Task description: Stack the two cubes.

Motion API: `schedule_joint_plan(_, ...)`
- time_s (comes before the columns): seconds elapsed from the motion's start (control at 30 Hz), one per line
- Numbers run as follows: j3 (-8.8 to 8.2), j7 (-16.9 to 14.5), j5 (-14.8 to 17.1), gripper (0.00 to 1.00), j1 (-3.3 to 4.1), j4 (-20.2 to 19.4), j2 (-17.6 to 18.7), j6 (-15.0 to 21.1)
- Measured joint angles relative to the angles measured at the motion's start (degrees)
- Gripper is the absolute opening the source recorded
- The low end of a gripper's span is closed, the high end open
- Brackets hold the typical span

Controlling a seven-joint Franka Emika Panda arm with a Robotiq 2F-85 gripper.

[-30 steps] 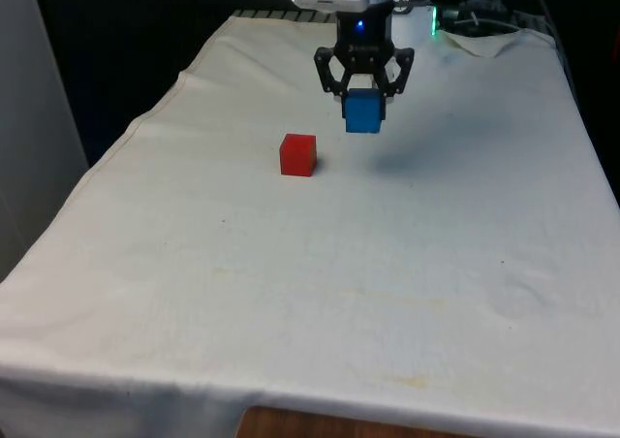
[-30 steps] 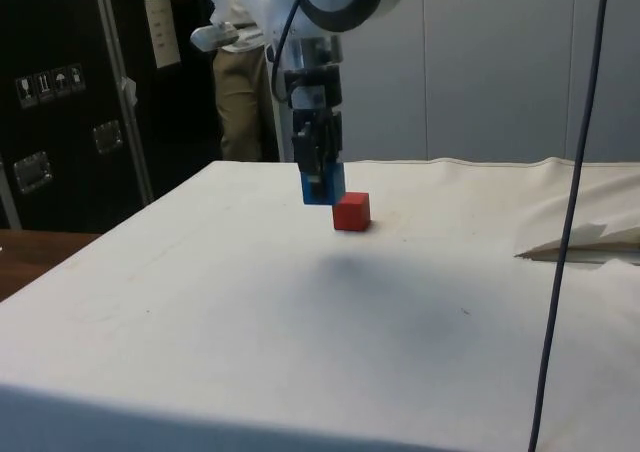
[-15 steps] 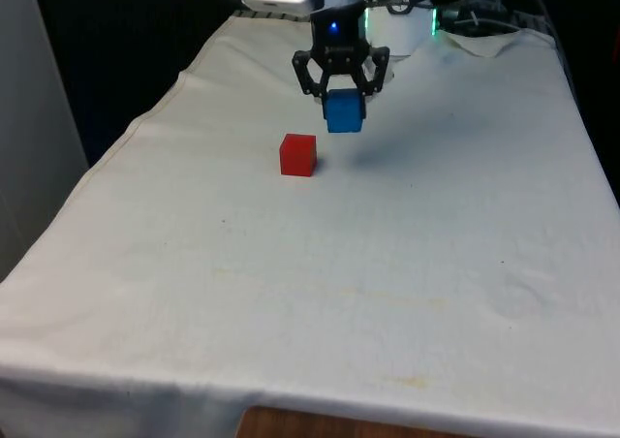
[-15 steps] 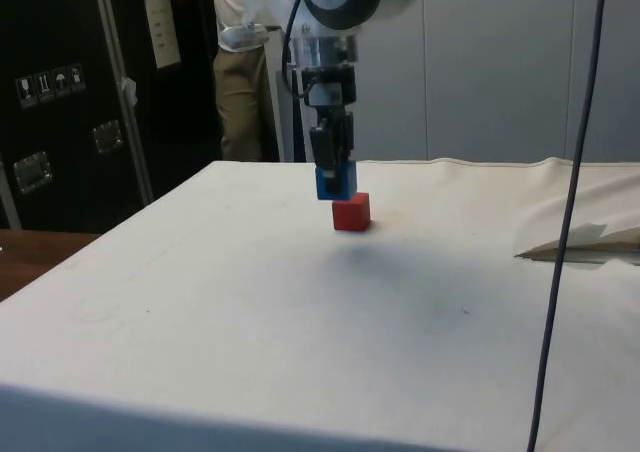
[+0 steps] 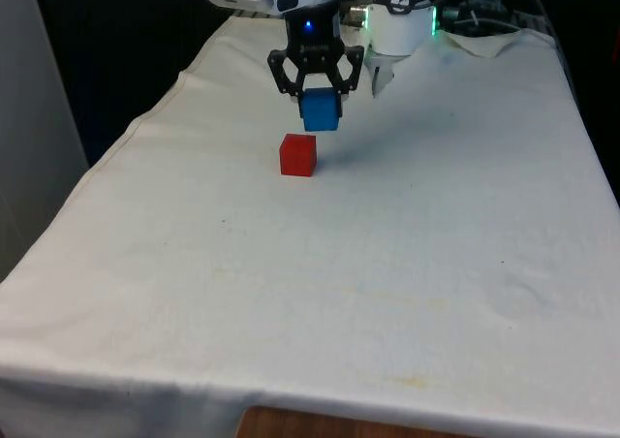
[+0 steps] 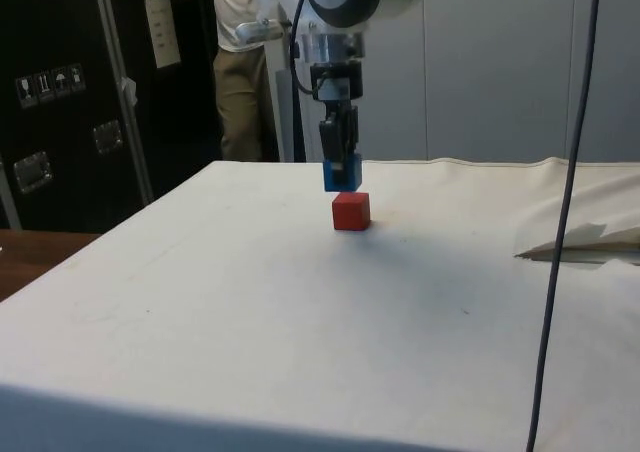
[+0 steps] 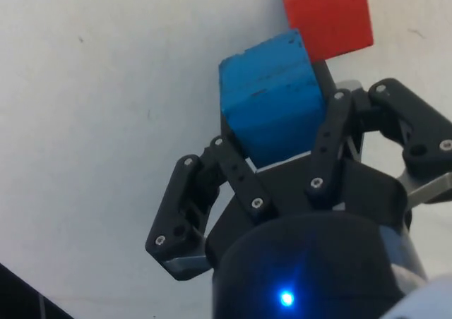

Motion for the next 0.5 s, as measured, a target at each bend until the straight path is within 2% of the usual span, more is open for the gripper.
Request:
schedule_joint_plan(0.17,-0.74,-1.1,-0.1,0.02,0.0,0.1,0.5,0.3)
schedule_joint_plan(0.5,-1.38,-1.3,-1.0,0.02,0.0,0.2,0.9,1.0)
